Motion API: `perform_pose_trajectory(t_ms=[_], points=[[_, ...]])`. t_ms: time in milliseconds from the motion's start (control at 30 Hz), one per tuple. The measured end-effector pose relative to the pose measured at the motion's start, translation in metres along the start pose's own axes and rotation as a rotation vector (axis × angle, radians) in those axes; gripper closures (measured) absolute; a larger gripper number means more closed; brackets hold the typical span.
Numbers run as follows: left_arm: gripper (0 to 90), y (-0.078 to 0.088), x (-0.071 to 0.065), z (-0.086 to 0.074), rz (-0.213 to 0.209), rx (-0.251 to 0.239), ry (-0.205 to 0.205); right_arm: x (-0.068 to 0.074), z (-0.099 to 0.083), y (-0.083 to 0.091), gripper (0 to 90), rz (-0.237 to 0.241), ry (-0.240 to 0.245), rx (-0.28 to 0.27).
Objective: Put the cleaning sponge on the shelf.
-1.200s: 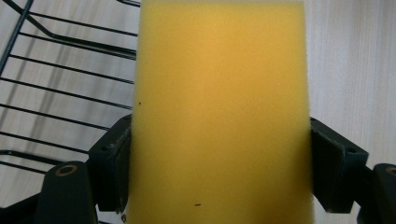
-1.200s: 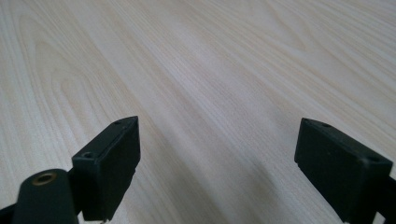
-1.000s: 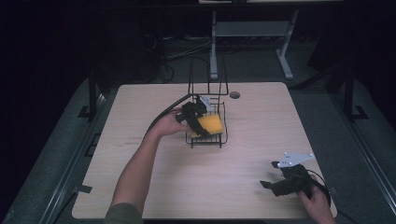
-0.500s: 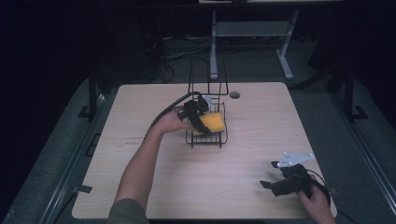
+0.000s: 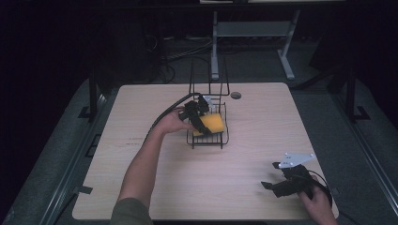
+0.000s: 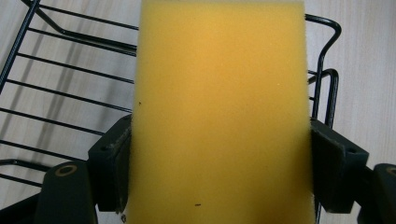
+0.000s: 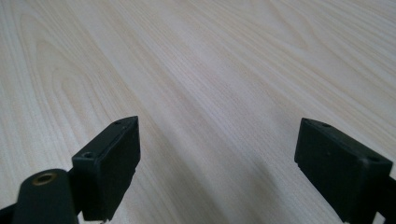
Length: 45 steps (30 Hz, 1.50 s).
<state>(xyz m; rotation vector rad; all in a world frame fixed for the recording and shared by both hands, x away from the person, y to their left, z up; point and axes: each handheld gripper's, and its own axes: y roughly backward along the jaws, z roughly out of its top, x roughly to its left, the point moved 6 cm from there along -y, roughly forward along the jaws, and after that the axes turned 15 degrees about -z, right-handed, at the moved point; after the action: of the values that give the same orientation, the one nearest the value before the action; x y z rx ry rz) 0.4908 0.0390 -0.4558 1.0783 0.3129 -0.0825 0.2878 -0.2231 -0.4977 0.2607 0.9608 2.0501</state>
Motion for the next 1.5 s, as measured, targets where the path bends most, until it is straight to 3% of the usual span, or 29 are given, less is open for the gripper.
perform_pose_trajectory(t_ms=[700, 1500], points=[[20.9, -0.002, 0.007, -0.004, 0.005, 0.005, 0.007, 0.001, 0.000, -0.001, 14.0, 0.003, 0.009, 0.004], [18.8, 0.012, 0.003, -0.002, 0.041, -0.028, 0.006, 0.003, -0.001, -0.001, 14.0, 0.010, 0.015, 0.015]])
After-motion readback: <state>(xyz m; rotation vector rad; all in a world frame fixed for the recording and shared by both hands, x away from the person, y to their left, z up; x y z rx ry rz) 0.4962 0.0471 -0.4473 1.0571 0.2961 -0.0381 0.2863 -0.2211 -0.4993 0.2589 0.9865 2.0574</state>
